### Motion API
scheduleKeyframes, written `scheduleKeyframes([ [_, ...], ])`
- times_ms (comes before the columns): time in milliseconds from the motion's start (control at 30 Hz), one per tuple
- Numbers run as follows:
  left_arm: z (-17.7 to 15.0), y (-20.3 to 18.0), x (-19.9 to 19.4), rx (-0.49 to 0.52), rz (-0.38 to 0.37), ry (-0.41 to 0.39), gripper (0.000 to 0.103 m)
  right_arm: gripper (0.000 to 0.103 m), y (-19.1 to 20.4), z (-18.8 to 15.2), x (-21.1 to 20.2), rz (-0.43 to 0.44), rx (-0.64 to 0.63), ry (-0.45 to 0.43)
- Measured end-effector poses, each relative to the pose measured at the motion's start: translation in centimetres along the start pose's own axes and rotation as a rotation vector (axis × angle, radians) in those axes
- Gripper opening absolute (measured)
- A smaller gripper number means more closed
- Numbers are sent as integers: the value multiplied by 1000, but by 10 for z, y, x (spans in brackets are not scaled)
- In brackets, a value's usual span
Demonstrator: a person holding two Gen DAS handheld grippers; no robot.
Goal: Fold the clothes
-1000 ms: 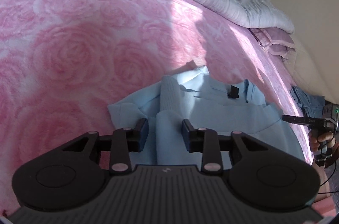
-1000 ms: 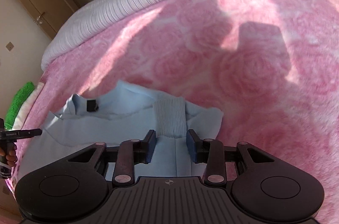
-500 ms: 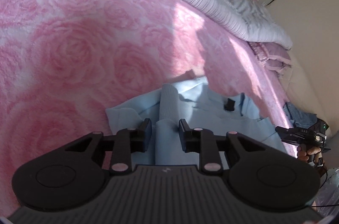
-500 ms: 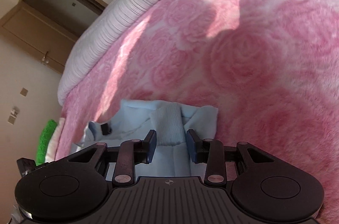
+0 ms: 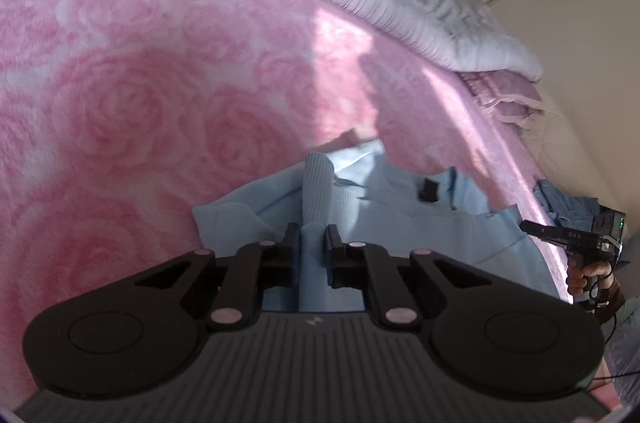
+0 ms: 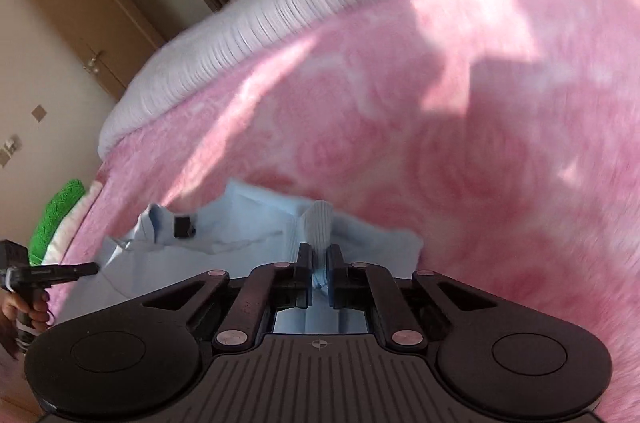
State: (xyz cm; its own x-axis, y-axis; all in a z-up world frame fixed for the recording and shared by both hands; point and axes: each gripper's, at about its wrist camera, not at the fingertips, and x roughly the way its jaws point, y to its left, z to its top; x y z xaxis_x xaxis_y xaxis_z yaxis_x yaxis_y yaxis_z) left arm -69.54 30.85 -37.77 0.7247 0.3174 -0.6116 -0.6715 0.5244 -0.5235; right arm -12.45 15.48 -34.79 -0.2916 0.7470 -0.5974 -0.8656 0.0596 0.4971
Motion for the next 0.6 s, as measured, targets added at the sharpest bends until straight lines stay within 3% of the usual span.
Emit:
scheduleKeyframes([
  [133, 3, -9, -18, 79, -13, -73, 8, 4, 18, 0, -28, 26, -105, -101],
  [267, 9, -15, -6, 111, 66, -103, 8, 4, 34, 4, -21, -44, -186, -113],
  [400, 10, -18, 7, 108, 98, -121, 8, 4, 35, 9, -4, -100, -172, -116],
  [600, 16, -10, 4, 64, 82, -189, 8, 4, 30, 18, 5, -142, -155, -160],
])
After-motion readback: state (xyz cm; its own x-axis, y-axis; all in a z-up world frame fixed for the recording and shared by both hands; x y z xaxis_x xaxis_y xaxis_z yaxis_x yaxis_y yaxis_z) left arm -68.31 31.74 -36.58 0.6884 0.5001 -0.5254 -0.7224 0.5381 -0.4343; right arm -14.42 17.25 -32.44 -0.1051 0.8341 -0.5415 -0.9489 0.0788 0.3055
